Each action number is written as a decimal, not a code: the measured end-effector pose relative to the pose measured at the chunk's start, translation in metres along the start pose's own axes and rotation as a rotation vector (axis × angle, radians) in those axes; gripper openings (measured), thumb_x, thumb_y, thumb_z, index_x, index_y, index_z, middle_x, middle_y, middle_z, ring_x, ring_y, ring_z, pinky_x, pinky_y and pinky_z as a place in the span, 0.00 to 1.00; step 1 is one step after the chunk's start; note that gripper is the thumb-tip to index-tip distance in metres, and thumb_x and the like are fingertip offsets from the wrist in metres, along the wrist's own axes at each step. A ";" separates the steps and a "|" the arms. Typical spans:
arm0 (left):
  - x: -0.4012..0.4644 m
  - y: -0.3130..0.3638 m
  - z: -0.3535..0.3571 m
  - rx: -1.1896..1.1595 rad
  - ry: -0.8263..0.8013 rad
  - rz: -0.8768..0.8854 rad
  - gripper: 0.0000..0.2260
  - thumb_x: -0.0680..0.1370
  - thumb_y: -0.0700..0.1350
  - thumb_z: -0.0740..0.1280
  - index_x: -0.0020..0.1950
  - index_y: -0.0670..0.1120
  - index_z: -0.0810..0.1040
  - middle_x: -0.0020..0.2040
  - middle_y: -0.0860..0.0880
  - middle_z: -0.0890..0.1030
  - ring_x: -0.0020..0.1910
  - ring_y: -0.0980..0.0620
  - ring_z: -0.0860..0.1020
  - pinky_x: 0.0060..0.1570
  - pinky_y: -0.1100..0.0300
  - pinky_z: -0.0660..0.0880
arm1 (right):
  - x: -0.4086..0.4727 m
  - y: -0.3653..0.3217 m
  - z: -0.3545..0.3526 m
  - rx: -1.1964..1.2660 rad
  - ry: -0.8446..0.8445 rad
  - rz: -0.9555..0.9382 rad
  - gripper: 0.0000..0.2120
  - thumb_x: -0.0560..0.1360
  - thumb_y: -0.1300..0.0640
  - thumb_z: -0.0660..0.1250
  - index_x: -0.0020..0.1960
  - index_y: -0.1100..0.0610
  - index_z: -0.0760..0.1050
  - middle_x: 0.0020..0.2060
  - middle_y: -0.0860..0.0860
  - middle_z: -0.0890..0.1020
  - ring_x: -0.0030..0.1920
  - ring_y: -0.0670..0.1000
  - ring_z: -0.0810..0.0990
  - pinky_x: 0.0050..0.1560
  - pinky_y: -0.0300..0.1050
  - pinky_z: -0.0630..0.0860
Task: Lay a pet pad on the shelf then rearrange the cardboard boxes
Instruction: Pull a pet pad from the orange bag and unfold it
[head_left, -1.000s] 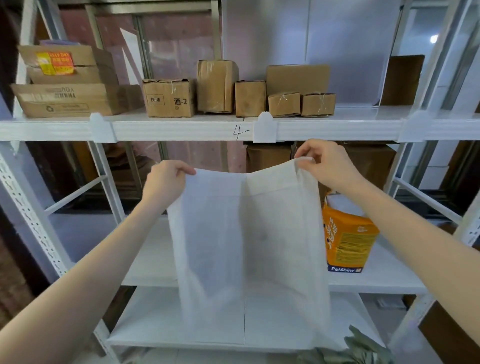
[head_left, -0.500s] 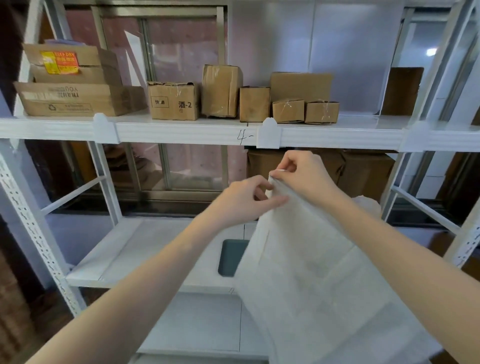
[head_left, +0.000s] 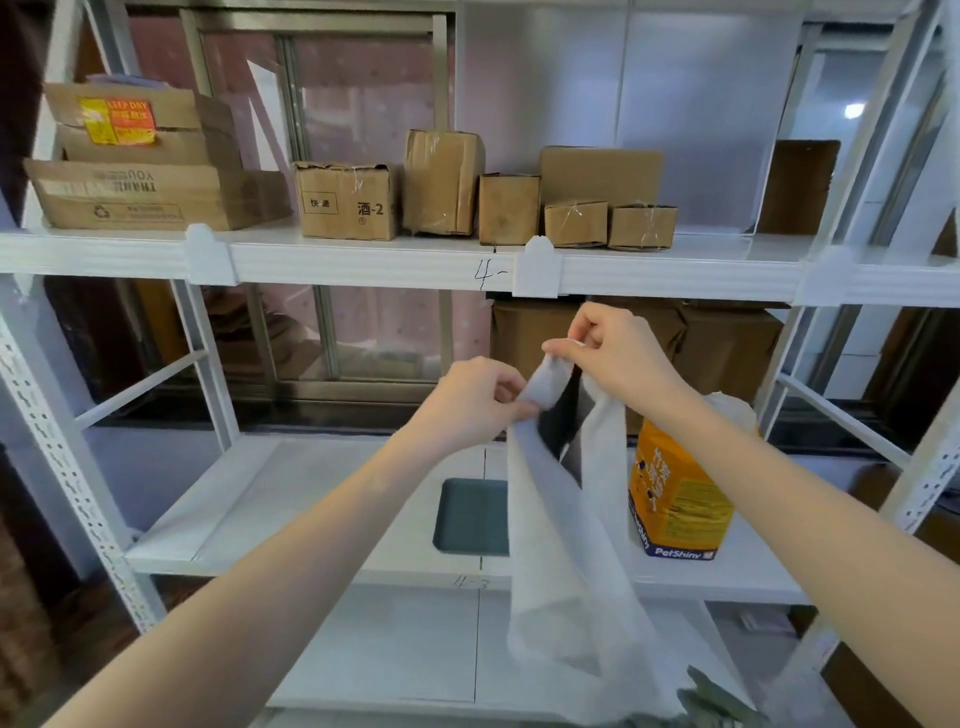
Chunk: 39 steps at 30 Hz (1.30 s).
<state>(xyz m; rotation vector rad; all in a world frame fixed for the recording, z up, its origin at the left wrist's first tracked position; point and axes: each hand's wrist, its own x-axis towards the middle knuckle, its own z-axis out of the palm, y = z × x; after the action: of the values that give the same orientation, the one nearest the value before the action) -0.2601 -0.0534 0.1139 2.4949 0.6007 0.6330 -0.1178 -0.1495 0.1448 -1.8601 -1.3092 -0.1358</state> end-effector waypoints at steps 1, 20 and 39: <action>0.001 -0.005 -0.004 0.033 0.025 -0.010 0.07 0.74 0.47 0.69 0.50 0.46 0.82 0.43 0.50 0.81 0.42 0.53 0.78 0.44 0.58 0.75 | 0.000 0.000 -0.003 -0.002 -0.011 0.000 0.12 0.71 0.50 0.71 0.42 0.58 0.73 0.27 0.48 0.72 0.29 0.45 0.69 0.34 0.38 0.68; 0.012 -0.022 -0.031 0.786 0.008 -0.060 0.13 0.73 0.38 0.62 0.56 0.47 0.75 0.56 0.48 0.78 0.58 0.44 0.75 0.52 0.53 0.66 | -0.012 -0.002 -0.018 -0.246 -0.528 -0.088 0.14 0.76 0.57 0.65 0.32 0.57 0.72 0.29 0.51 0.71 0.32 0.49 0.68 0.36 0.44 0.62; 0.007 0.000 0.008 -0.362 -0.113 -0.045 0.28 0.81 0.49 0.53 0.76 0.59 0.43 0.67 0.51 0.73 0.65 0.52 0.71 0.64 0.59 0.66 | -0.021 -0.001 -0.029 0.381 -0.475 -0.006 0.24 0.79 0.60 0.58 0.69 0.38 0.61 0.66 0.35 0.66 0.64 0.38 0.67 0.60 0.35 0.65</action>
<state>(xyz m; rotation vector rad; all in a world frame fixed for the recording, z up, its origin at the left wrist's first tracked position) -0.2508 -0.0524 0.1096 2.1562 0.4525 0.5265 -0.1178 -0.1849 0.1533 -1.6070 -1.5276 0.5488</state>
